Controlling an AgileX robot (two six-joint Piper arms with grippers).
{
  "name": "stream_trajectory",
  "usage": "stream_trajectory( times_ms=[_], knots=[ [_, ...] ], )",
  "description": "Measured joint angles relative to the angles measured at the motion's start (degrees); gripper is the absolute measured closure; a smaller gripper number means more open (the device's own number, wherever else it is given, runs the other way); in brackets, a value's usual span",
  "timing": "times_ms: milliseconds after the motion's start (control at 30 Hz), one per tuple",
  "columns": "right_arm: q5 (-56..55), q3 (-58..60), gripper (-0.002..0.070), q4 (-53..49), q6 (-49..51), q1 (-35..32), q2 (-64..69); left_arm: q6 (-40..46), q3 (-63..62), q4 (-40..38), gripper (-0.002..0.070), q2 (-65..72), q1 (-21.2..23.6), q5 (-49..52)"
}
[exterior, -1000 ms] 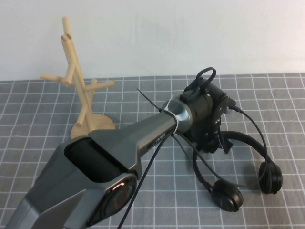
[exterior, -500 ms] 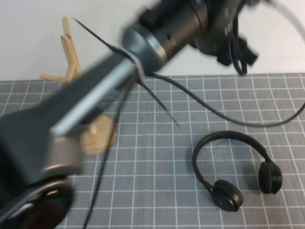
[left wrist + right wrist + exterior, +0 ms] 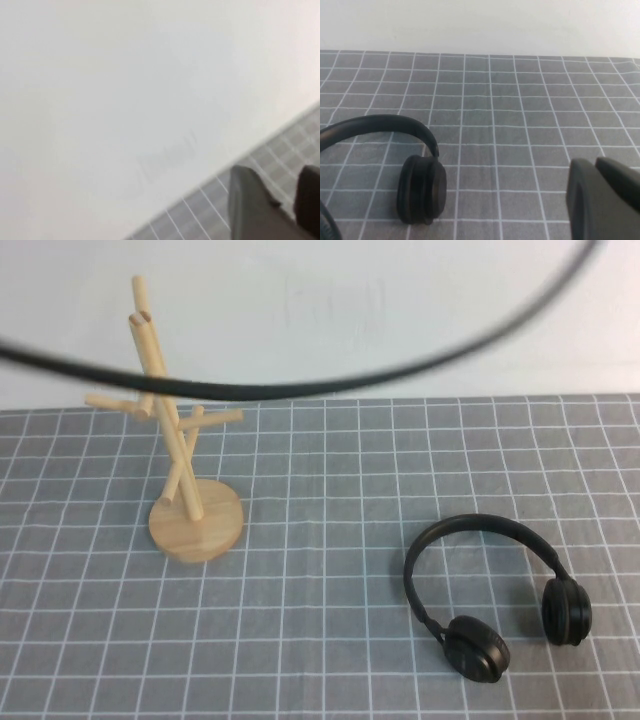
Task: Take out the headphones from the headphone stand
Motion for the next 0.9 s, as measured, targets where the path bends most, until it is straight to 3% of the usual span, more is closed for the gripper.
stream_trajectory(
  times_ms=[167,300,500,667,900],
  knots=[
    [0.0,0.0,0.0682,0.0,0.0,0.0,0.0,0.3,3.8,4.7,0.0593,-11.4,0.0,0.1],
    [0.0,0.0,0.0682,0.0,0.0,0.0,0.0,-3.2,13.1,9.3,0.0615,-21.2,0.0,0.3],
    [0.0,0.0,0.0682,0.0,0.0,0.0,0.0,-14.0,38.2,11.2,0.062,-39.0,0.0,-0.4],
    [0.0,0.0,0.0682,0.0,0.0,0.0,0.0,-23.4,65.3,12.7,0.0627,-53.9,0.0,-9.8],
    [0.0,0.0,0.0682,0.0,0.0,0.0,0.0,-31.9,91.2,12.9,0.063,-65.1,0.0,-18.0]
  ],
)
